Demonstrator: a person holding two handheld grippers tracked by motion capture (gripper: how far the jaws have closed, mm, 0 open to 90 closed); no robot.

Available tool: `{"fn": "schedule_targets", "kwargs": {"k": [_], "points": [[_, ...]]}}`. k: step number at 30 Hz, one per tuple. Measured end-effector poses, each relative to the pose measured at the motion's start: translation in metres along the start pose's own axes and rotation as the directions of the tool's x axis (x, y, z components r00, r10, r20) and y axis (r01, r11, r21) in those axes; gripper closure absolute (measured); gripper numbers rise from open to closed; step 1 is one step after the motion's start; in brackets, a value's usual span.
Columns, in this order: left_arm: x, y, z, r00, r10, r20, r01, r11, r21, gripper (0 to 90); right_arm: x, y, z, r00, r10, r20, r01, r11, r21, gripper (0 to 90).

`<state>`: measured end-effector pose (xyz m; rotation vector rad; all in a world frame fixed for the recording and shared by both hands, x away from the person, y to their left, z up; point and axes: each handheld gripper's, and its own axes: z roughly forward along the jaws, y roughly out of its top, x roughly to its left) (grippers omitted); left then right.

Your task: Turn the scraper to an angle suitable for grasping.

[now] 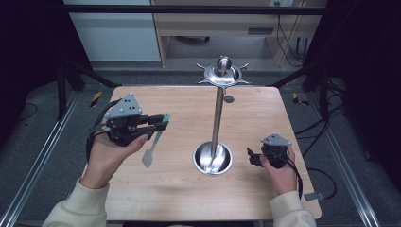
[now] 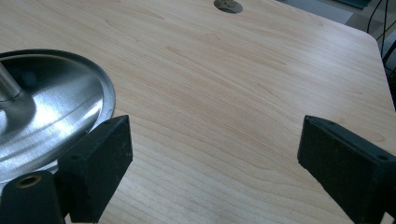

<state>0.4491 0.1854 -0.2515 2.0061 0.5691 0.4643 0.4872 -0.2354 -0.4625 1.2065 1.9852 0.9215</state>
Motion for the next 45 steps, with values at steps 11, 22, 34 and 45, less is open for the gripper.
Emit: {"fn": "schedule_targets", "kwargs": {"k": [11,22,34,45], "points": [[-0.005,0.006,0.005,1.0000,0.003,0.009,-0.003,0.9999,-0.013,74.5,-0.002,-0.001,-0.002,0.9996,-0.027,0.009,0.027,1.000,-0.008,13.1],[-0.007,0.013,0.006,0.9999,0.010,0.014,-0.010,0.9997,-0.022,74.5,-0.003,-0.001,-0.002,0.9996,-0.020,0.018,0.020,1.000,-0.012,13.1],[-0.003,0.017,0.006,0.9999,-0.002,0.010,0.002,0.9992,-0.040,74.5,-0.003,-0.001,-0.002,0.9999,-0.008,0.007,0.009,1.000,-0.012,13.2],[-0.005,0.035,-0.001,0.9999,0.016,0.005,-0.016,0.9968,-0.078,74.5,-0.004,-0.001,-0.003,0.9999,-0.009,0.009,0.009,1.000,-0.016,13.0]]}}
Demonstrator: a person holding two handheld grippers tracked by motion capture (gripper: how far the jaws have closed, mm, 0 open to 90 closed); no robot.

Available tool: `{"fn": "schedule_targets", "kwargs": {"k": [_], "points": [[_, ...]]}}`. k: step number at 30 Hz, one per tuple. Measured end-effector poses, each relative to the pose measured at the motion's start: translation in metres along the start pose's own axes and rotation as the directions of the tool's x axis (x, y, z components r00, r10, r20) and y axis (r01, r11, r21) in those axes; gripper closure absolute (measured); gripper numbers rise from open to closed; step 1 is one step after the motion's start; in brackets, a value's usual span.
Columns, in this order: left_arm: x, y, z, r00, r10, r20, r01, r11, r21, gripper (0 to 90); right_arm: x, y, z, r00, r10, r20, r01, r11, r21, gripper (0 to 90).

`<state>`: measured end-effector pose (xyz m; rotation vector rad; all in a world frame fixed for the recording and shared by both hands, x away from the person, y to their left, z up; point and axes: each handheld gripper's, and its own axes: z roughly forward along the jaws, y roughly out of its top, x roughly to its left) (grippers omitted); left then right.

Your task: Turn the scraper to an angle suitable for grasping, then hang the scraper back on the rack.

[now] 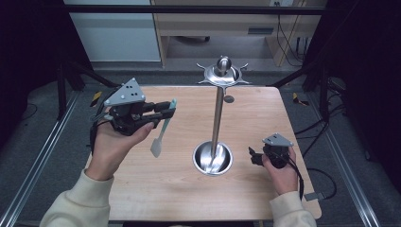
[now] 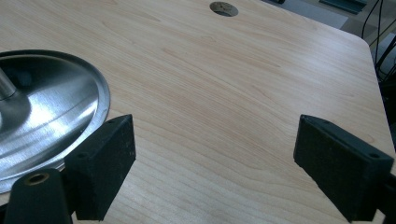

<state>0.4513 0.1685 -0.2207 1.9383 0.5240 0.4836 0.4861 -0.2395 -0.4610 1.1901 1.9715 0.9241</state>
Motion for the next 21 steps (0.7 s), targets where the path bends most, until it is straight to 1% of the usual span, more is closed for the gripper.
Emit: {"fn": "schedule_targets", "kwargs": {"k": [3,5,12,15,17,18,20,21], "points": [[-0.001,0.007,0.000,1.0000,0.005,-0.002,-0.005,0.9999,-0.016,74.5,-0.002,0.000,-0.001,1.0000,0.006,0.001,-0.006,1.000,-0.002,13.0],[-0.001,0.009,0.001,1.0000,0.009,-0.003,-0.009,0.9998,-0.016,74.5,-0.002,0.000,-0.001,1.0000,0.009,0.002,-0.009,1.000,-0.003,12.9],[-0.003,0.017,0.002,1.0000,0.005,0.006,-0.004,0.9992,-0.039,74.5,-0.001,0.000,-0.001,1.0000,0.004,0.004,-0.004,1.000,-0.002,12.9],[-0.003,0.022,0.003,0.9999,-0.005,0.014,0.006,0.9976,-0.068,74.5,-0.002,0.000,-0.002,0.9999,0.010,0.003,-0.010,1.000,-0.007,13.0],[-0.002,0.022,0.004,0.9998,-0.012,0.018,0.013,0.9975,-0.070,74.5,-0.002,0.000,-0.002,1.0000,0.005,0.004,-0.005,1.000,-0.006,13.0],[-0.002,0.024,0.006,0.9994,-0.024,0.023,0.026,0.9965,-0.080,74.5,-0.002,0.000,-0.003,1.0000,0.004,0.004,-0.004,1.000,-0.006,13.0],[-0.001,0.025,0.007,0.9994,-0.026,0.023,0.027,0.9962,-0.083,74.5,-0.001,0.000,-0.003,1.0000,0.003,0.003,-0.003,1.000,-0.010,12.9],[0.001,0.027,0.008,0.9992,-0.032,0.025,0.034,0.9953,-0.091,74.5,-0.001,0.000,-0.002,1.0000,0.000,0.004,0.000,1.000,-0.009,13.0]]}}
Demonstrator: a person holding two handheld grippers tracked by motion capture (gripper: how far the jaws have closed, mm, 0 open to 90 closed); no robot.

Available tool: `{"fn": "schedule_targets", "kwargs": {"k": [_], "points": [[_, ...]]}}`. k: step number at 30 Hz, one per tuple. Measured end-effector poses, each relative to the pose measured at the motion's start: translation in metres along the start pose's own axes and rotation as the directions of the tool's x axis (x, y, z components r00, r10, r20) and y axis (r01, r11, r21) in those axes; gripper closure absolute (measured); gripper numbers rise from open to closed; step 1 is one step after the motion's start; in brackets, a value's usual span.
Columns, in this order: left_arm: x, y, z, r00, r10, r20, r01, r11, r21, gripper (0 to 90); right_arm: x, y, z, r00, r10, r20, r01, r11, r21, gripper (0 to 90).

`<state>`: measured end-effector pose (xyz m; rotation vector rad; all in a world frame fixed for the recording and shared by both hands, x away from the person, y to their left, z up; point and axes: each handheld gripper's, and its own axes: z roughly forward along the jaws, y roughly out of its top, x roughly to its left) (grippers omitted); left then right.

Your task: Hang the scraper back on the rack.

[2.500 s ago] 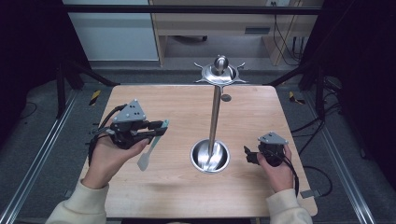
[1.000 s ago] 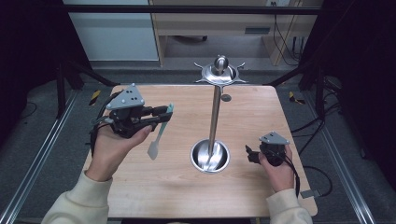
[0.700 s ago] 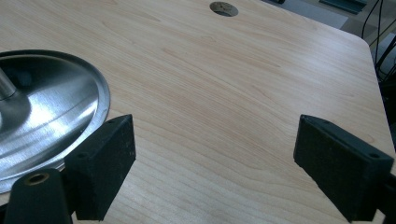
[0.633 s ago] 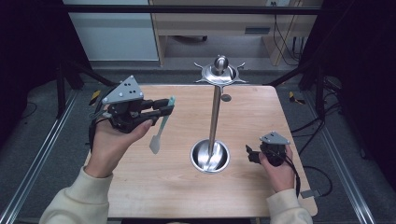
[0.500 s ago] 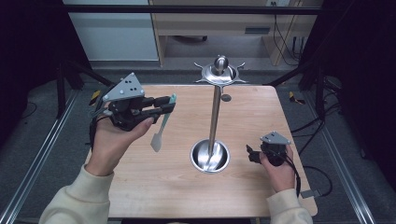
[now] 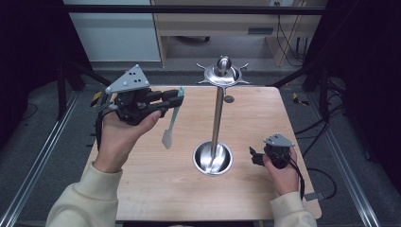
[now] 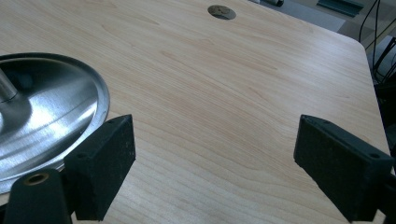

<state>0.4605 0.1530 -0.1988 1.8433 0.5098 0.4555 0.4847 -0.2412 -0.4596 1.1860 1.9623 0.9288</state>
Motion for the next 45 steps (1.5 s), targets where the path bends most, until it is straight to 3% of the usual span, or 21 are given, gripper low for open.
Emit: {"fn": "schedule_targets", "kwargs": {"k": [6,7,9,11,16,28,45], "points": [[0.003,0.001,0.005,0.9998,-0.020,0.003,0.020,0.9998,-0.005,74.5,0.000,0.000,0.001,1.0000,0.003,0.000,-0.003,1.000,0.002,13.0],[0.004,0.001,0.006,0.9996,-0.027,0.011,0.027,0.9996,-0.005,74.5,0.000,0.000,0.000,1.0000,0.005,-0.001,-0.005,1.000,0.002,12.9],[0.004,0.001,0.009,0.9947,-0.077,0.068,0.080,0.9963,-0.032,74.5,0.000,0.000,0.000,1.0000,0.004,0.000,-0.004,1.000,-0.002,12.9],[0.002,0.002,0.010,0.9939,-0.079,0.076,0.082,0.9959,-0.037,74.5,0.000,0.000,-0.001,1.0000,0.003,-0.001,-0.003,1.000,-0.004,12.9],[-0.007,0.009,0.013,0.9979,-0.034,0.056,0.036,0.9989,-0.031,74.4,0.000,0.000,0.000,1.0000,0.006,-0.001,-0.006,1.000,-0.001,12.9],[-0.006,0.012,0.017,0.9976,-0.043,0.055,0.045,0.9982,-0.040,74.4,-0.001,0.000,-0.001,1.0000,0.006,0.000,-0.006,1.000,-0.003,12.9],[-0.005,0.015,0.035,0.9960,-0.054,0.071,0.056,0.9981,-0.024,74.4,-0.001,0.000,-0.001,0.9999,0.007,-0.008,-0.007,1.000,-0.007,12.9]]}}
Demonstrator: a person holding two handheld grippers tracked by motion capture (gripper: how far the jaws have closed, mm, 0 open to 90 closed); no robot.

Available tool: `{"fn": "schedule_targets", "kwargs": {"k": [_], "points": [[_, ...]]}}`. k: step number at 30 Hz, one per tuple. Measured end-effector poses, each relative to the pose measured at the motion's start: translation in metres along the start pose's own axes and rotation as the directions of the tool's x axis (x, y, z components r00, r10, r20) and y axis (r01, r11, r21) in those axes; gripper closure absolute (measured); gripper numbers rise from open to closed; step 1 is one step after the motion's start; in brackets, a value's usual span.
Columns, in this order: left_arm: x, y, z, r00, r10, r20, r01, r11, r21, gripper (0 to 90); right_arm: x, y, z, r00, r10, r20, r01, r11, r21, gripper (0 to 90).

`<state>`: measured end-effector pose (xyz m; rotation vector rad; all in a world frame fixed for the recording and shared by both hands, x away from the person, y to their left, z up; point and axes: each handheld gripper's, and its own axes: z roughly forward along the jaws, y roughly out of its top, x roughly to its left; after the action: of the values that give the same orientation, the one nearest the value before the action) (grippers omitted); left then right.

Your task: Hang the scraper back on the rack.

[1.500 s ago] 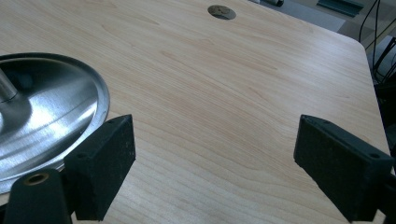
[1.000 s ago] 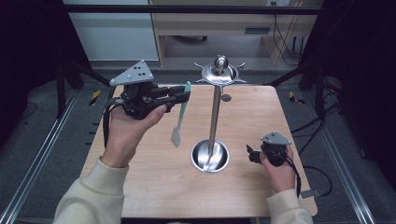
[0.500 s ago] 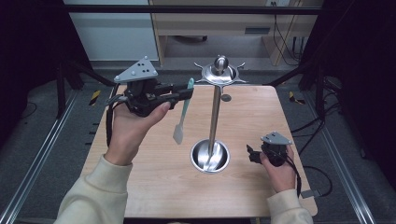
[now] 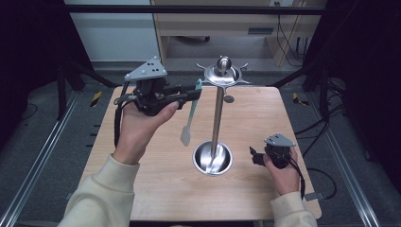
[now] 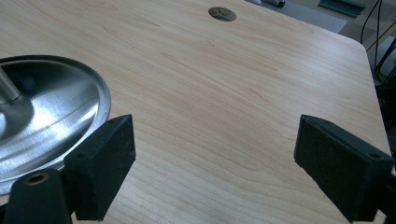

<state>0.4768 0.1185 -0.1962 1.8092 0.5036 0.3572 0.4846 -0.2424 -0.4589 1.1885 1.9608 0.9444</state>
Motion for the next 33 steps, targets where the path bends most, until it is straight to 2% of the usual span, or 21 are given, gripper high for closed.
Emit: {"fn": "schedule_targets", "kwargs": {"k": [12,33], "points": [[-0.001,0.000,0.009,0.9999,-0.011,-0.002,0.011,0.9999,-0.009,74.2,0.000,0.000,0.000,1.0000,-0.007,-0.004,0.007,1.000,0.002,12.9],[-0.002,-0.003,0.010,0.9998,-0.014,-0.013,0.014,0.9996,-0.024,73.8,0.001,0.000,0.001,0.9999,0.000,-0.011,0.000,1.000,0.006,12.8]]}}
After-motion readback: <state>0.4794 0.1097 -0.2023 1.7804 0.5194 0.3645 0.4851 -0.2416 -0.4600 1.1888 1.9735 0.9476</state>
